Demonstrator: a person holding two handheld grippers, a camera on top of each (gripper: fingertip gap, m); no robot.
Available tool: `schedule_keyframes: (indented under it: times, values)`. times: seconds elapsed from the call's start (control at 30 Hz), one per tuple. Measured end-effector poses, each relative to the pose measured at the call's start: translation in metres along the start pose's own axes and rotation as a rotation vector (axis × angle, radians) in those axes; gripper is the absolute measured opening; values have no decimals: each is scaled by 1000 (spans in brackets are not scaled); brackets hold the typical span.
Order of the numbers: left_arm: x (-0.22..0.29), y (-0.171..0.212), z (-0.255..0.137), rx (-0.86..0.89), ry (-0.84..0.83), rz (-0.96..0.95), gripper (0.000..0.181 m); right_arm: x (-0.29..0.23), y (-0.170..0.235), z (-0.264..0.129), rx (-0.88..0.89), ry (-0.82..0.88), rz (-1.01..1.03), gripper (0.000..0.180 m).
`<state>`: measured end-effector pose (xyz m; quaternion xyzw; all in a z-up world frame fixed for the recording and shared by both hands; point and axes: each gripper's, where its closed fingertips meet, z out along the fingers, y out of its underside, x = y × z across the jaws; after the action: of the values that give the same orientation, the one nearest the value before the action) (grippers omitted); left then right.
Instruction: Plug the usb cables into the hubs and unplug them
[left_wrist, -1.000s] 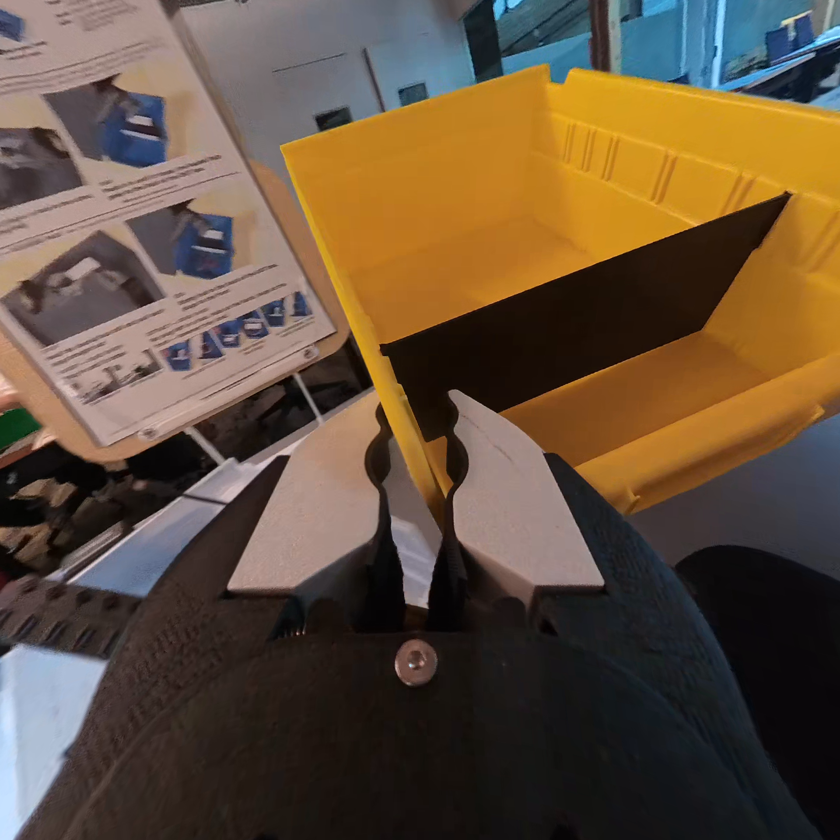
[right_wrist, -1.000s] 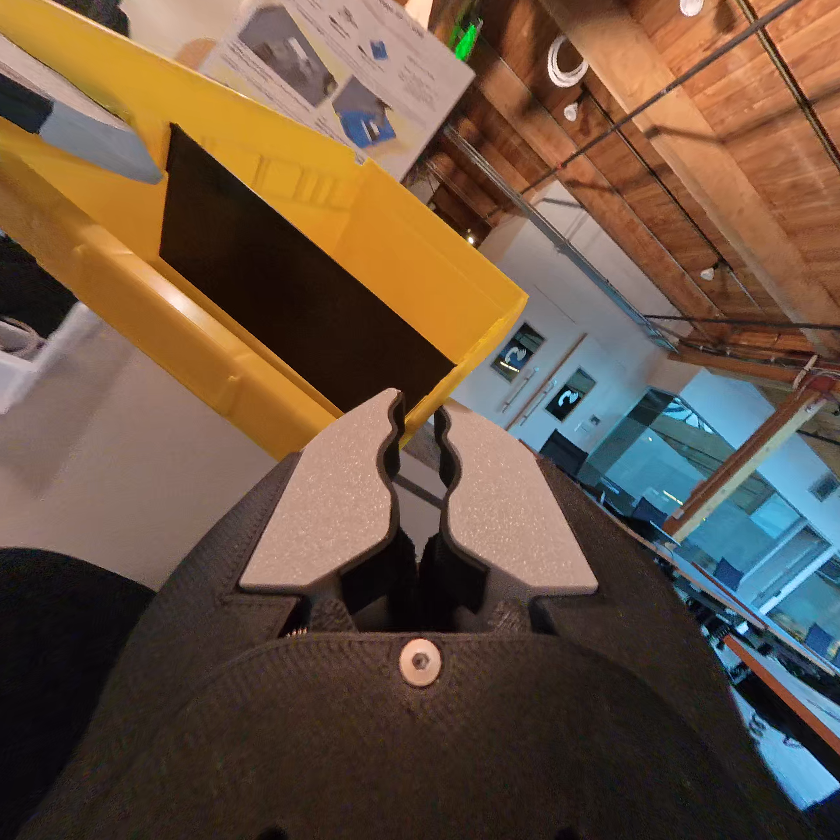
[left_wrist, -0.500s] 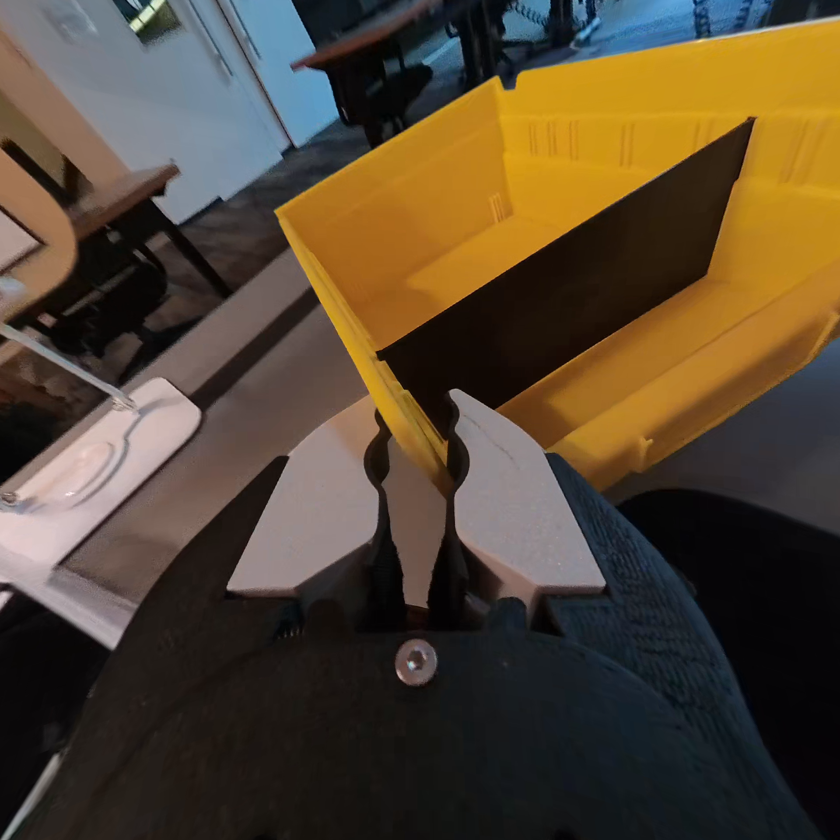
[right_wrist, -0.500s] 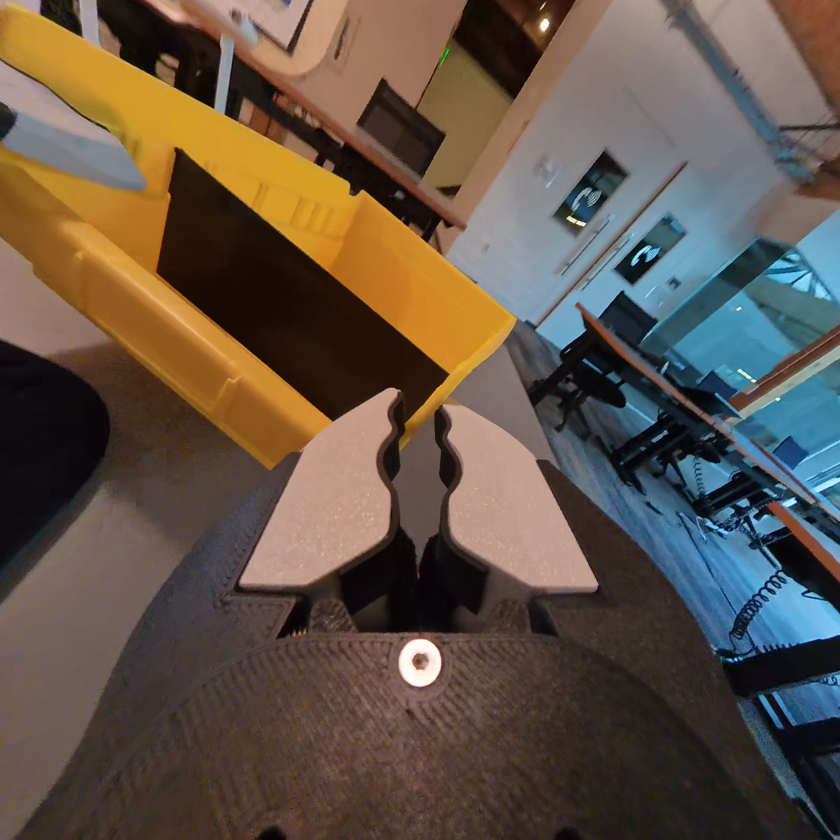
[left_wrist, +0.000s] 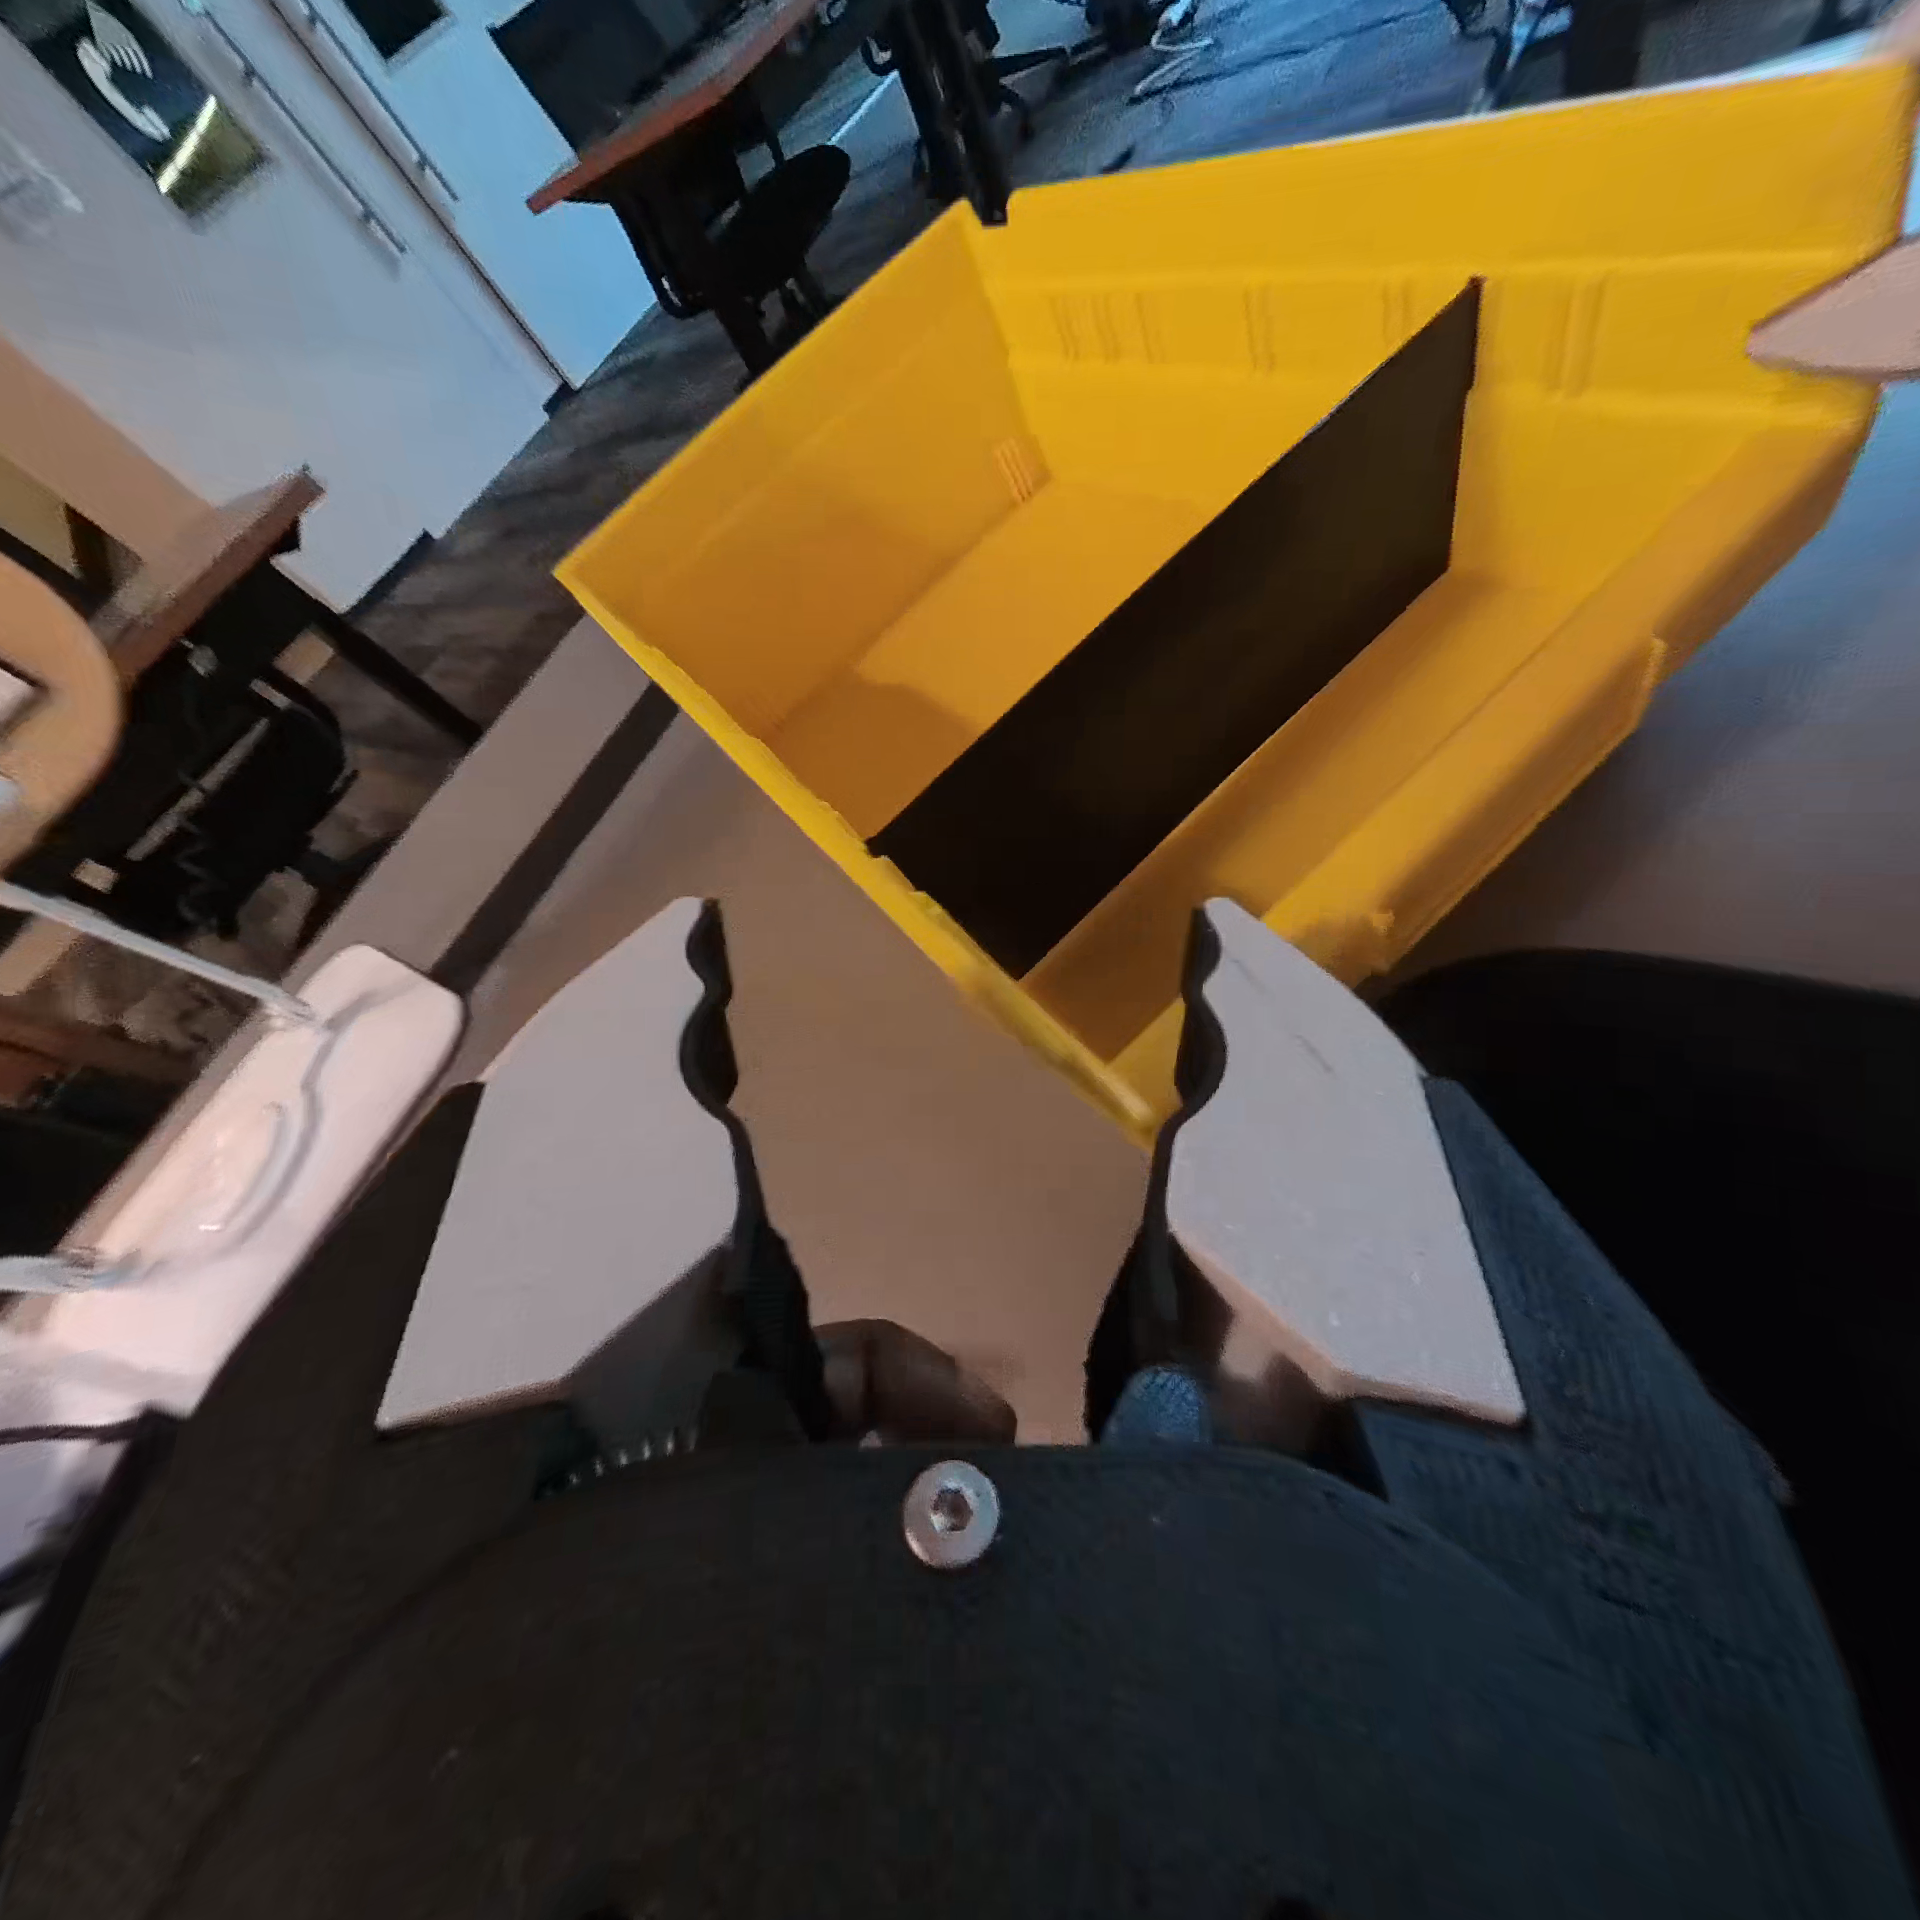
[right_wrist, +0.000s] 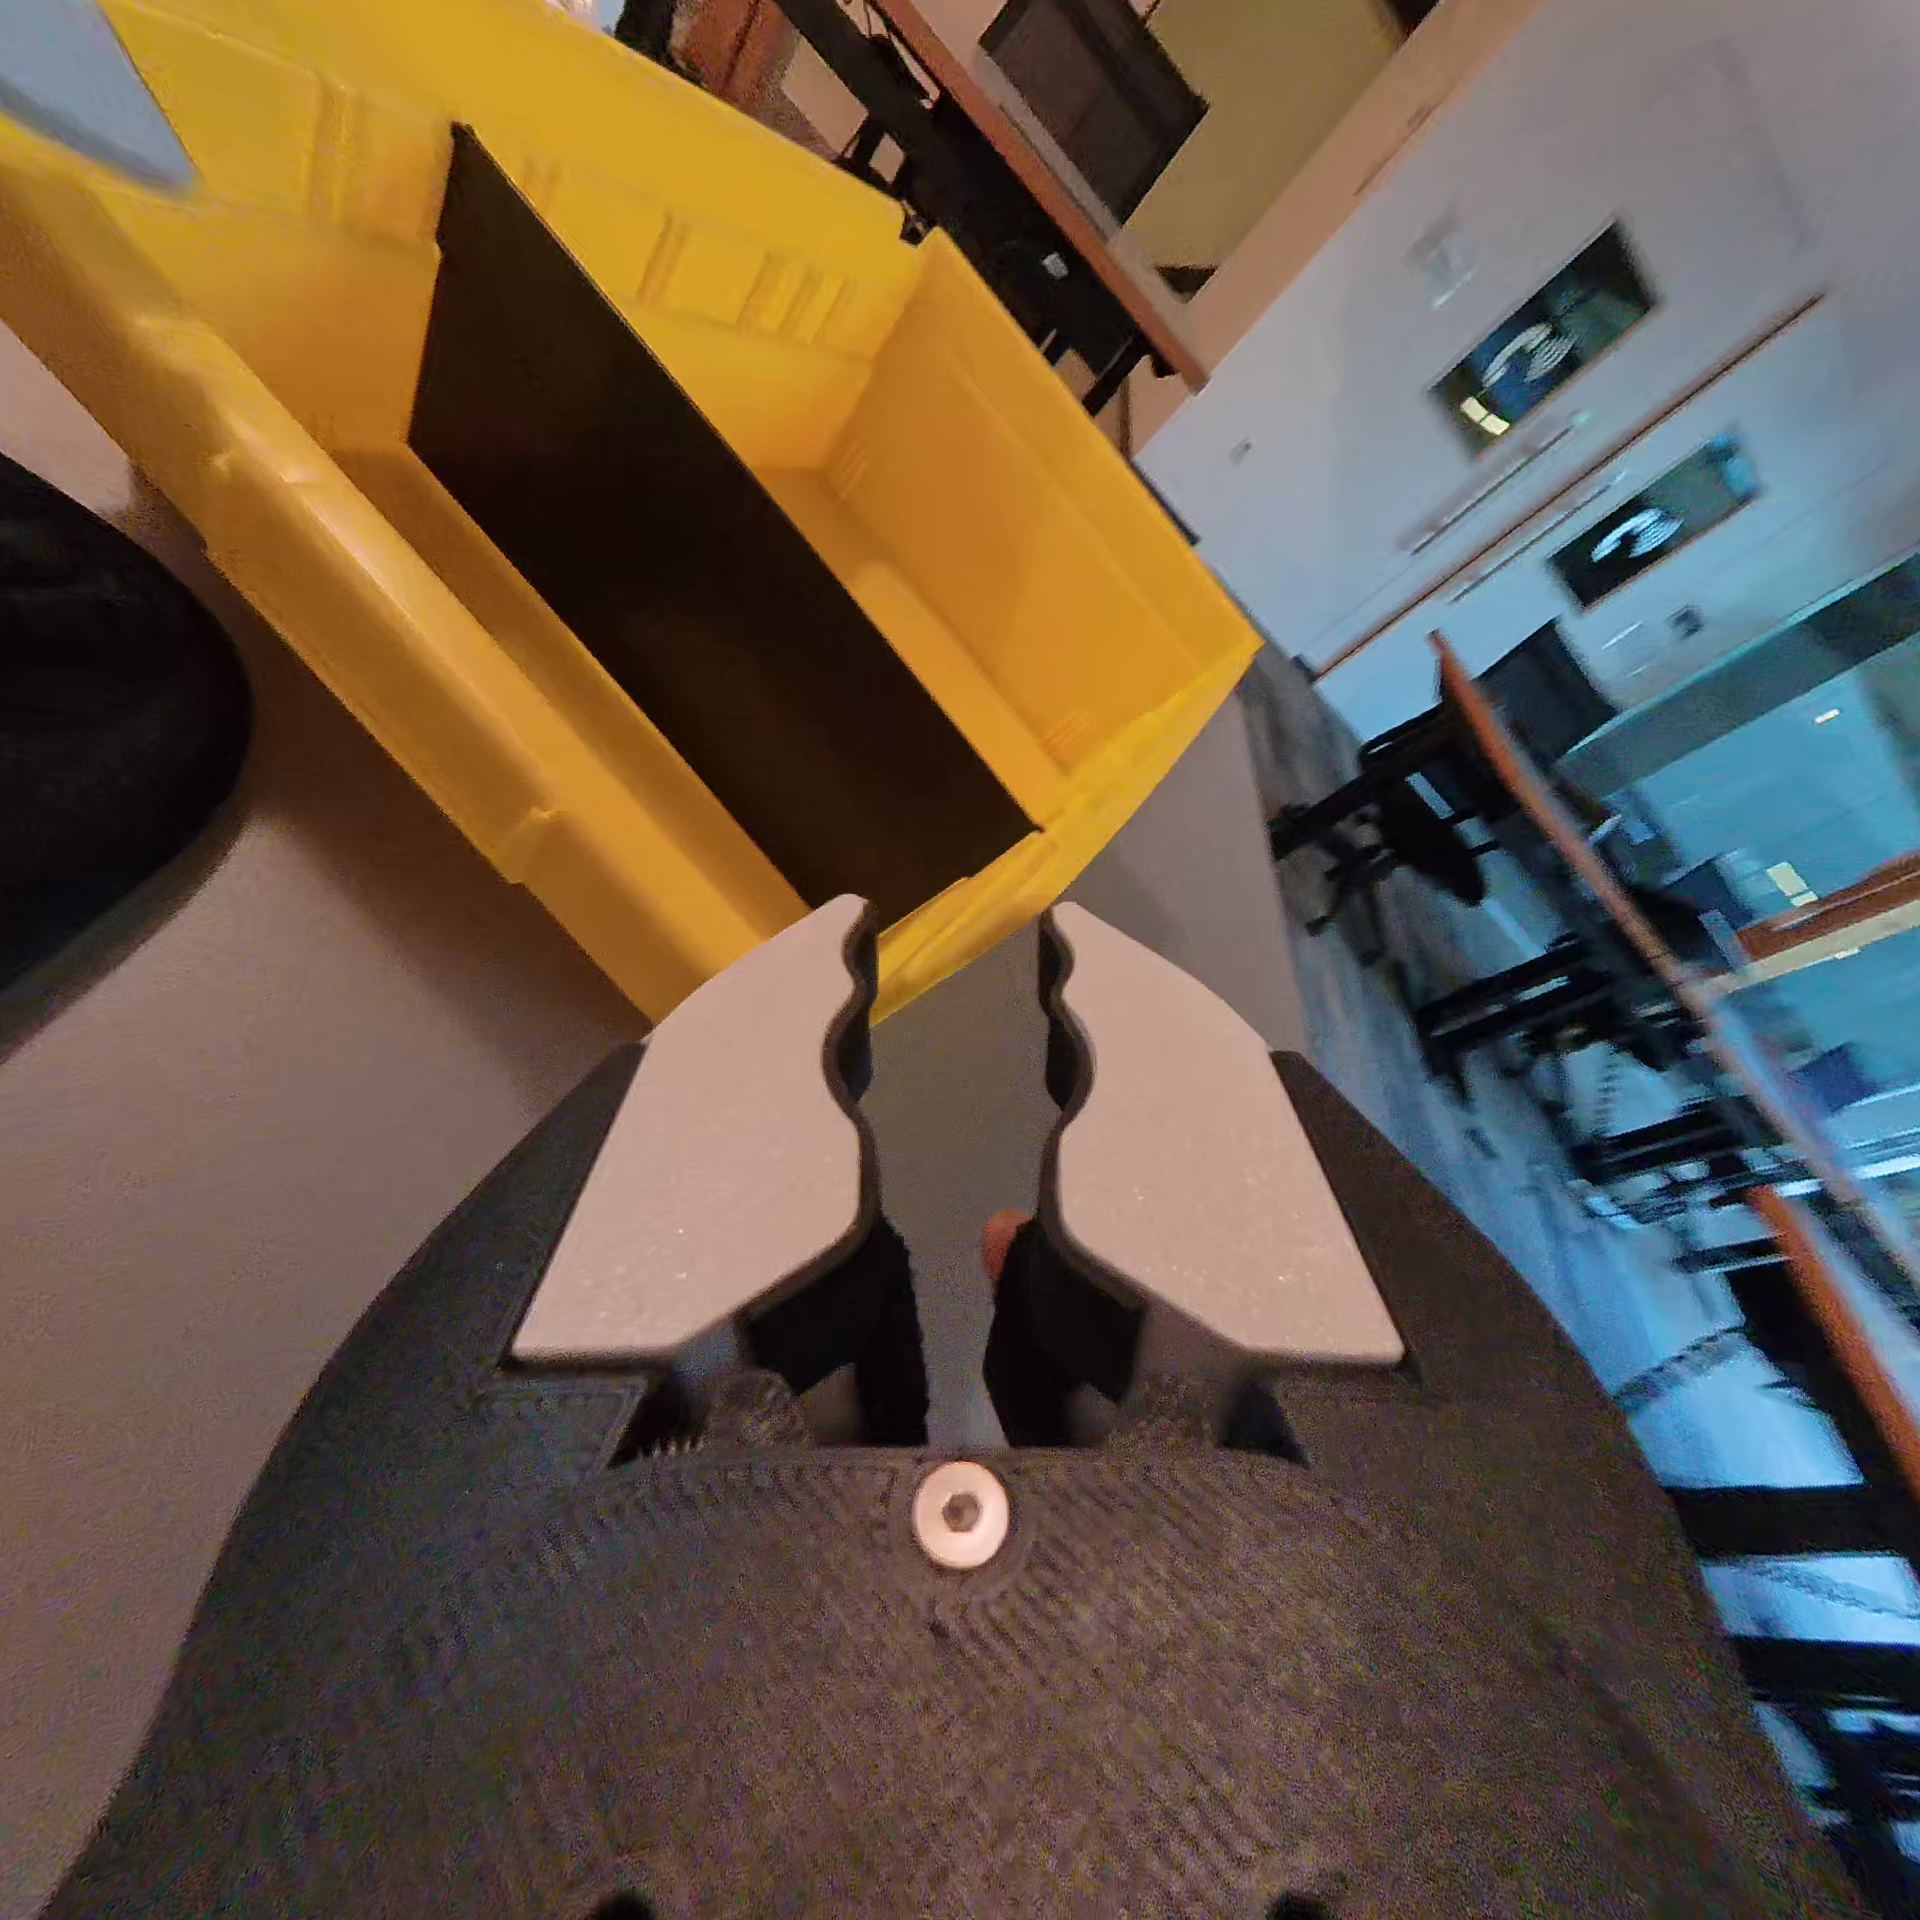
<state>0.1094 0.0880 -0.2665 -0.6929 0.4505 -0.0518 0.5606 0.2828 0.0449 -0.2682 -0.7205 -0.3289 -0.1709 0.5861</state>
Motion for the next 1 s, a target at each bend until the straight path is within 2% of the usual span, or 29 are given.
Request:
schedule_keyframes:
  times: [0.13, 0.2, 0.27, 0.33, 0.43, 0.57, 0.67, 0.77, 0.83, 1.0]
  values:
    - [-24, -1, -49, -52, -65, 145, 78, 0, -38, -10, 118, 23, -119, 51]
    - [-33, 20, -74, -124, -92, 177, 74, -2, -59, -13, 185, 44, -131, 65]
    - [-45, 55, -93, -231, -145, 219, 70, -12, -77, -11, 235, 32, -162, 67]
    - [-56, 96, -105, -357, -190, 273, 66, -34, -84, -4, 236, -38, -219, 67]
    - [-61, 136, -115, -468, -200, 308, 65, -72, -65, 16, 97, -187, -332, 64]
    - [-61, 139, -113, -454, -184, 280, 65, -87, -54, 30, 13, -200, -429, 58]
    - [-68, 157, -108, -545, -186, 318, 64, -95, -42, 33, -50, -245, -460, 56]
    - [-78, 168, -112, -558, -199, 253, 41, -92, -28, 36, -134, -226, -534, 49]
    - [-78, 173, -118, -554, -138, 181, 33, -93, -24, 36, -152, -235, -549, 36]
    - [-92, 191, -141, -576, -125, 144, 35, -94, -23, 36, -140, -242, -561, 32]
